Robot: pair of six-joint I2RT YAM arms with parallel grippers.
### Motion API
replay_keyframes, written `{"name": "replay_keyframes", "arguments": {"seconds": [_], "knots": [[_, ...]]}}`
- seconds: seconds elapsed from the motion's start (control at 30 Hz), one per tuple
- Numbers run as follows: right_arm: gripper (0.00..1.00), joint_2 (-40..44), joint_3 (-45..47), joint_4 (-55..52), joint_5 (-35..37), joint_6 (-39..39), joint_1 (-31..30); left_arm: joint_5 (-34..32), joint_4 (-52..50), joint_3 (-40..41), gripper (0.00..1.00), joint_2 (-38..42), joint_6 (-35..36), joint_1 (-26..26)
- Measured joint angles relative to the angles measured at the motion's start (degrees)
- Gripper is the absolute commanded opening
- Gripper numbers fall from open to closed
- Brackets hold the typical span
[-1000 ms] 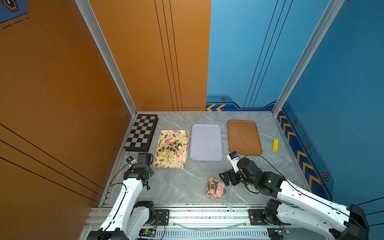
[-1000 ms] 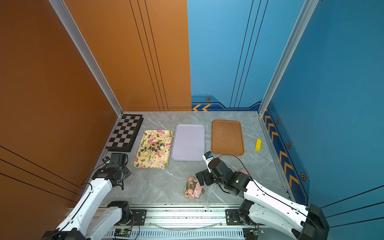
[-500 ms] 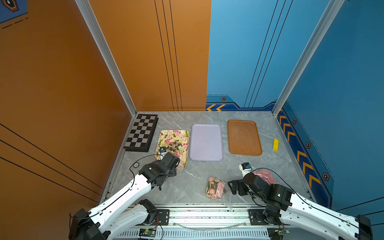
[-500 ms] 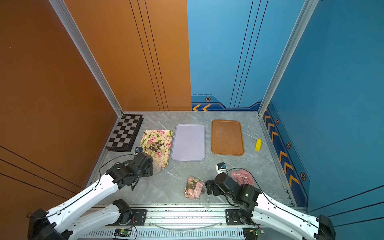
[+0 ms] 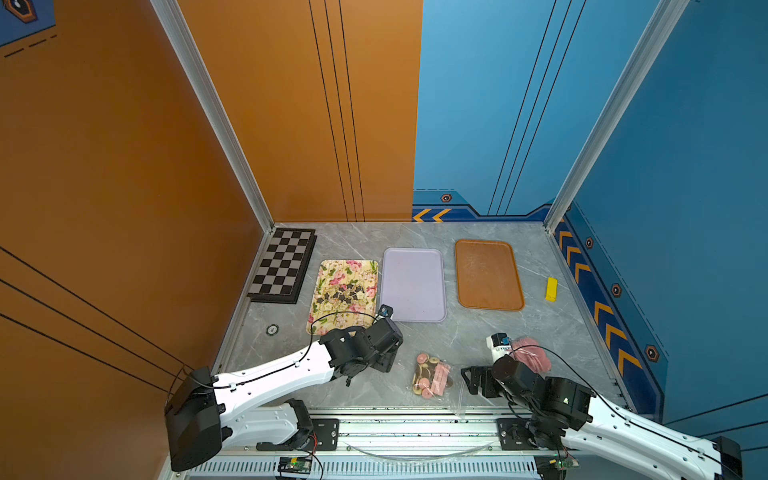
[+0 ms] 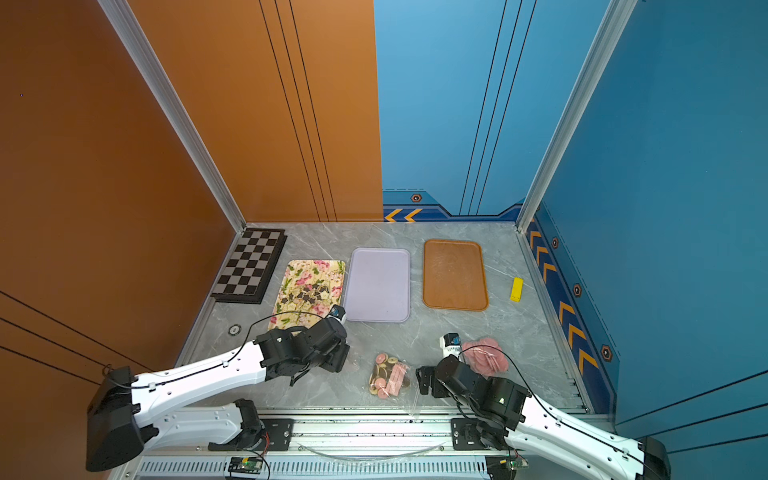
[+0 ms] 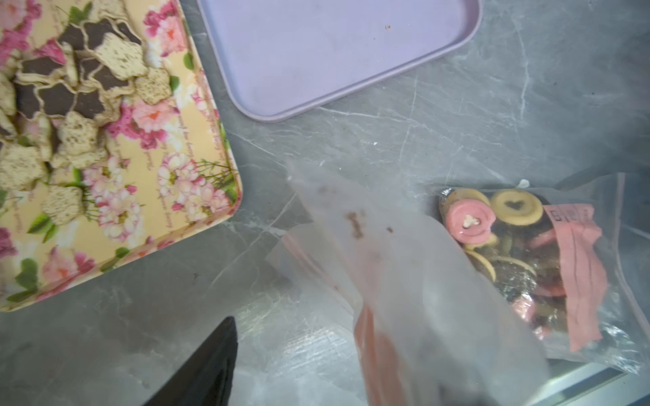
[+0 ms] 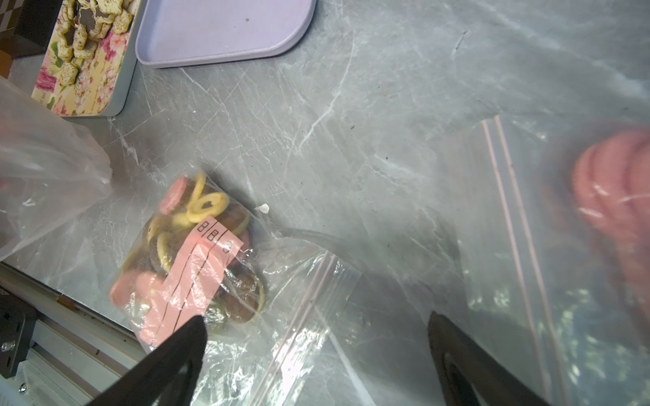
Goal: Pour cookies out of the ziploc bag
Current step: Place the ziploc bag at the center of the board.
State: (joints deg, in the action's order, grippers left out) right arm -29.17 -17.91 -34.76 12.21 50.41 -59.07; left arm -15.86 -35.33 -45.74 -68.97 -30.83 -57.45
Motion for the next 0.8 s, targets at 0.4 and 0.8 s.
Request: {"name": "replay_keyframes", "arguments": {"seconds": [0.4, 0.8], "knots": [[1.0, -24.8, -12.1, 11.4, -3.9, -11.8, -1.8, 9.4, 6.5, 4.6, 0.75, -0.7, 1.4, 0.0], [1.0, -45.7, -22.4, 21.6, -6.0, -18.3, 0.2, 13.1, 9.0, 8.6, 0.68, 17.0, -1.2, -0.4]]}}
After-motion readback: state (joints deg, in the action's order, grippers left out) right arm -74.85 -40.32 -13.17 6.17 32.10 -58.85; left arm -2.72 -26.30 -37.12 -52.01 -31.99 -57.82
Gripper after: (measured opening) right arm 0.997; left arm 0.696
